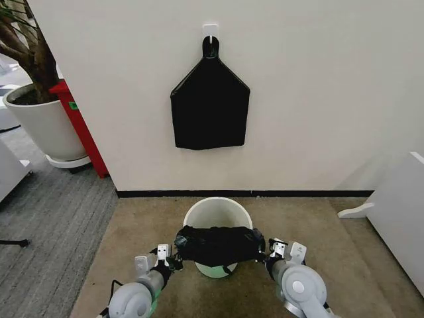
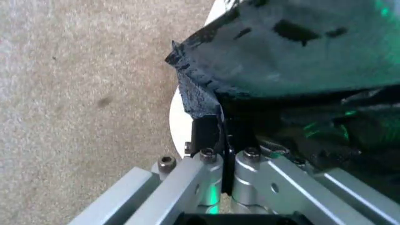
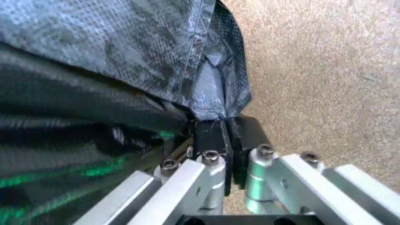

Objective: Place the garbage bag over the trash bin.

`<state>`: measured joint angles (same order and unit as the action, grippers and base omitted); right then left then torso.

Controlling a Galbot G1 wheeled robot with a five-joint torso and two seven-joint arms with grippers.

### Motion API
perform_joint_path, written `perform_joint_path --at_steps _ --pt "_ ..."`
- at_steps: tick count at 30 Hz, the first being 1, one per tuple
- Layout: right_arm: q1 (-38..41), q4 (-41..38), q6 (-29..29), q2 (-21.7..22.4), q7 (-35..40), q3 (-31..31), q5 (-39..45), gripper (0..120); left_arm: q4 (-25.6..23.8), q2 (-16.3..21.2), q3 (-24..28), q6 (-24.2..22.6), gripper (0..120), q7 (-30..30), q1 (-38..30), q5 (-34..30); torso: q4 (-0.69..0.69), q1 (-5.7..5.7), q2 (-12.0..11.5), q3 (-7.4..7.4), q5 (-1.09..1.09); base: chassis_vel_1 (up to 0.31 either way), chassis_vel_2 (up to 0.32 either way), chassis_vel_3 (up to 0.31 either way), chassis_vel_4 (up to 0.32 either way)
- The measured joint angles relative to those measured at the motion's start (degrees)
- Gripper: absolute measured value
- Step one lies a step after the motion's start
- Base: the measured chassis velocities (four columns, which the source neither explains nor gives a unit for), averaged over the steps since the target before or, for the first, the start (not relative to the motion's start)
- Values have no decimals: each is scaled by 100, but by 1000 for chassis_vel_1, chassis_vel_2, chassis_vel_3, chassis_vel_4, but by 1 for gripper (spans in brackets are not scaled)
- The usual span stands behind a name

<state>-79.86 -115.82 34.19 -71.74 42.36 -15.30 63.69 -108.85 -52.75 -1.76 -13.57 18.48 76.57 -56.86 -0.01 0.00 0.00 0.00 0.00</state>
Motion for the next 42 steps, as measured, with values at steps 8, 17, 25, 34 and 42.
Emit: perform_joint_path --at_steps 8,17,25,34,42 --pt "-381 -393 66 81 83 24 -159 30 -344 280 -202 54 20 70 306 444 1 0 0 0 0 0 0 0 0" --pt "-624 -793 81 100 266 -32 -166 59 -579 519 -300 474 50 -57 576 772 1 0 0 0 -1 0 0 0 0" --pt "-783 -1181 68 92 523 -25 -132 88 -879 718 -393 655 78 -196 1298 1013 2 0 0 0 0 0 0 0 0" --pt "-928 -1501 4 27 677 -58 -142 100 -841 678 -480 892 100 -289 1538 1011 0 0 0 0 0 0 0 0 0" --pt "-1196 -2320 -68 282 657 -180 -668 100 -1306 566 -836 984 100 -266 1662 882 -1 0 0 0 -2 0 0 0 0"
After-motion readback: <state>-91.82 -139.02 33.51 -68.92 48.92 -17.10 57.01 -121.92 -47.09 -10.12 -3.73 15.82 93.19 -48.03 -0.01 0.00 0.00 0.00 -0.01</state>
